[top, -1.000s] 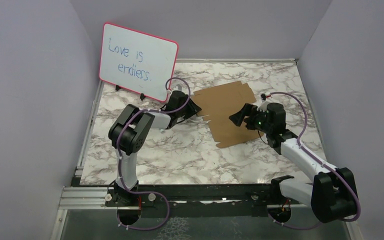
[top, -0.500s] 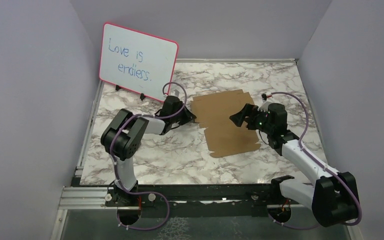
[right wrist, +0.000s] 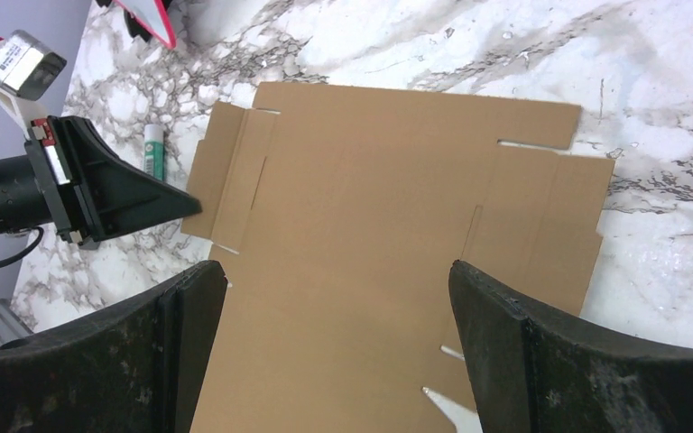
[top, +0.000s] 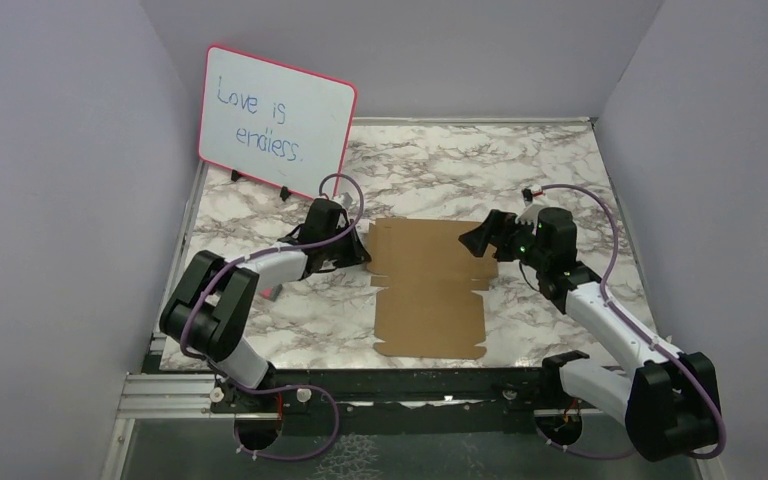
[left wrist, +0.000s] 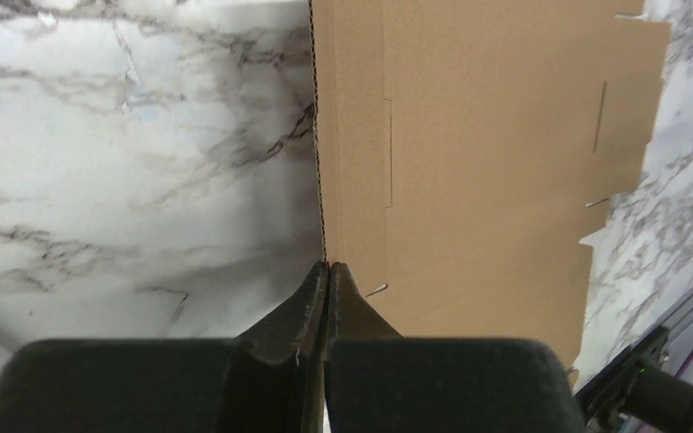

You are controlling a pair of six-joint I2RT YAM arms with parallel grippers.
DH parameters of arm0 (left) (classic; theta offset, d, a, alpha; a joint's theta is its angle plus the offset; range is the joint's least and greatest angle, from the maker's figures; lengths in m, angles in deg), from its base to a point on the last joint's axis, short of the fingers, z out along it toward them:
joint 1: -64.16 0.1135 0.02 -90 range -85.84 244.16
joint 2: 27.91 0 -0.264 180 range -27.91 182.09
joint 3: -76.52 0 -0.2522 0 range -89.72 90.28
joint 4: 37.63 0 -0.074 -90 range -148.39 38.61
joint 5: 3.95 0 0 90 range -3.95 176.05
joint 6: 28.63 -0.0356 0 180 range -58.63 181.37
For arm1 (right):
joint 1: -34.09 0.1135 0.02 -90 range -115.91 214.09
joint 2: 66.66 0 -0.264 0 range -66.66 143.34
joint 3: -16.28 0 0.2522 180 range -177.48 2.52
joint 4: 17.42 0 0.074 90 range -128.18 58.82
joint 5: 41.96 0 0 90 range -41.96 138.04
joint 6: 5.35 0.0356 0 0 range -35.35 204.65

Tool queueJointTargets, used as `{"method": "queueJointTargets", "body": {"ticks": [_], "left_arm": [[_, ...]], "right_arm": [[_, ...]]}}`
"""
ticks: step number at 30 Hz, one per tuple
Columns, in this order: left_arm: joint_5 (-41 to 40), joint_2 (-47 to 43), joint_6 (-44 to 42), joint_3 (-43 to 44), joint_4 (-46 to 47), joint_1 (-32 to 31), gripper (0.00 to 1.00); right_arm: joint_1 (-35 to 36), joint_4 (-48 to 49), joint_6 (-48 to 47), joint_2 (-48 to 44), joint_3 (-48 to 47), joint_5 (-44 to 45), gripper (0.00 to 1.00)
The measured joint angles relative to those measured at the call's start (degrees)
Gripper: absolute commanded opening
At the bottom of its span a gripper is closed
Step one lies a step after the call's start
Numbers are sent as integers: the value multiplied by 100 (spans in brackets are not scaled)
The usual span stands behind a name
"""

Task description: Fold the paper box

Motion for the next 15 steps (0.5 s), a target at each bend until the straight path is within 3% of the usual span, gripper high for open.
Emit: {"method": "queueJointTargets", "body": {"ticks": [2,6,15], "left_arm": [[9,-48,-170,0,-273,0,0],[-22,-144,-411,0,-708,0,12],[-595,-562,-649,162,-1399,20,48]], "right_arm": [[0,4,-13,42,0,-61,100],[0,4,-55,262,0,-199,100],[2,7,-188,726,-55,-446,99]]}}
